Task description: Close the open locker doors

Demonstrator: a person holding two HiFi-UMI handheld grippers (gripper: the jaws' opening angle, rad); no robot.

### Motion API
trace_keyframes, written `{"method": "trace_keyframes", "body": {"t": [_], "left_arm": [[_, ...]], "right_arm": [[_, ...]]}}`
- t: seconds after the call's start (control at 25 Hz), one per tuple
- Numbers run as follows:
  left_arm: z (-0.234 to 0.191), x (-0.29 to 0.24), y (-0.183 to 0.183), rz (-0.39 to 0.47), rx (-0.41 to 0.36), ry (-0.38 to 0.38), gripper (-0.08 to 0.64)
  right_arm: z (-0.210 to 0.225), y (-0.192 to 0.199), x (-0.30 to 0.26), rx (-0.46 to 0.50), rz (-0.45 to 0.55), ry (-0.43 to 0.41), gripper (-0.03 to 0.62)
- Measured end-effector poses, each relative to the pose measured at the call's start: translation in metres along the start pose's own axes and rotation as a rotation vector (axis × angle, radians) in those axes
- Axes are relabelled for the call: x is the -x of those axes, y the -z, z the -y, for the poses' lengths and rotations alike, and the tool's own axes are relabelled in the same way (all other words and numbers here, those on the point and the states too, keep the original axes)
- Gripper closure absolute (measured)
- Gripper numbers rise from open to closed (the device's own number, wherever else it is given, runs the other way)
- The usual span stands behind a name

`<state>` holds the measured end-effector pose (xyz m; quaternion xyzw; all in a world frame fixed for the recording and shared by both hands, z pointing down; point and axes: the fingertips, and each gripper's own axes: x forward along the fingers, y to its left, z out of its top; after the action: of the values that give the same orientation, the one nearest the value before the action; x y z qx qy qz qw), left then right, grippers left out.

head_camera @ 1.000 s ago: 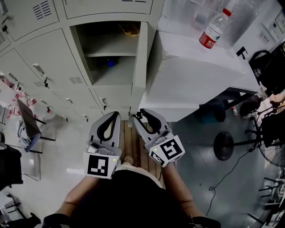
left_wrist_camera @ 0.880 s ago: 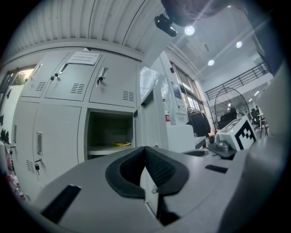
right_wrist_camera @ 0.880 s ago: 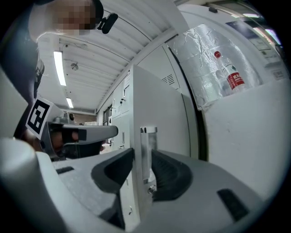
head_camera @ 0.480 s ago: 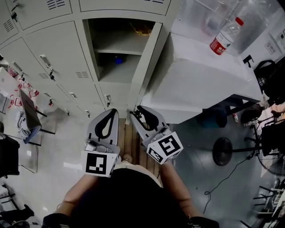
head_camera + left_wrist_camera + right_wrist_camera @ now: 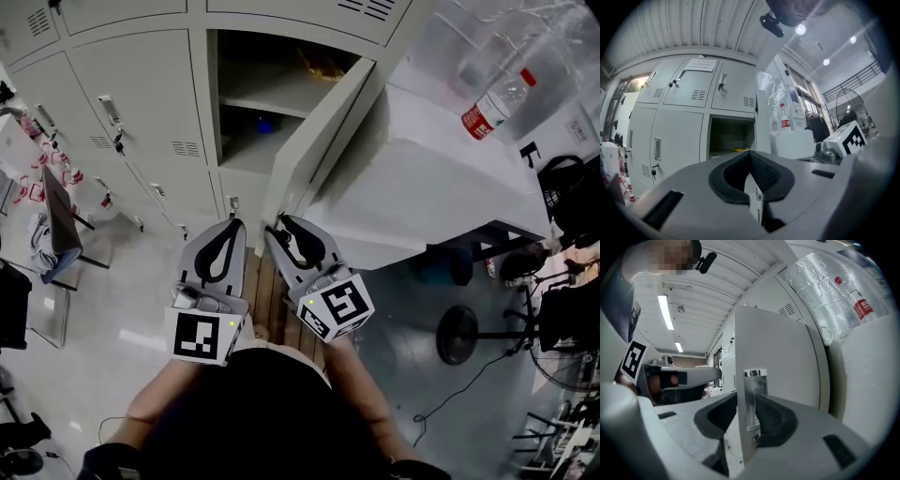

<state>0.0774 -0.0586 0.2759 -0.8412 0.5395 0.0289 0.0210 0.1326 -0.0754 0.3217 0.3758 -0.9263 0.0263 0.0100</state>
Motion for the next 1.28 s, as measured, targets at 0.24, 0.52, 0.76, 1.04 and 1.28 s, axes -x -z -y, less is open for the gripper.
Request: {"method": "trace_keyframes", "body": {"t": [0.24, 0.52, 0.76, 1.04, 1.28], "left_arm": [[-0.024, -0.007, 0.004, -0.004, 0.007, -0.019, 0.560], [-0.056, -0.025, 0.002, -0.015, 0.018, -0.018, 0.560], [-0.083, -0.037, 0.000, -0.013, 0.032, -0.020, 0.560], [-0.105, -0.040, 0.008, -0.016, 0.031, -0.004, 0.560], [-0.131, -0.045, 0.016, 0.001, 0.034, -0.005, 0.560]], "right_arm": [[-0.005, -0.001, -0.021, 0.029, -0.010, 0.002, 0.479], [-0.010, -0.002, -0.050, 0.032, -0.018, 0.037, 0.480], [-0.010, -0.004, -0.072, 0.030, -0.020, 0.067, 0.480], [-0.008, -0.006, -0.102, 0.027, -0.009, 0.108, 0.483], [-0.006, -0.008, -0.124, 0.038, 0.011, 0.142, 0.486]]}}
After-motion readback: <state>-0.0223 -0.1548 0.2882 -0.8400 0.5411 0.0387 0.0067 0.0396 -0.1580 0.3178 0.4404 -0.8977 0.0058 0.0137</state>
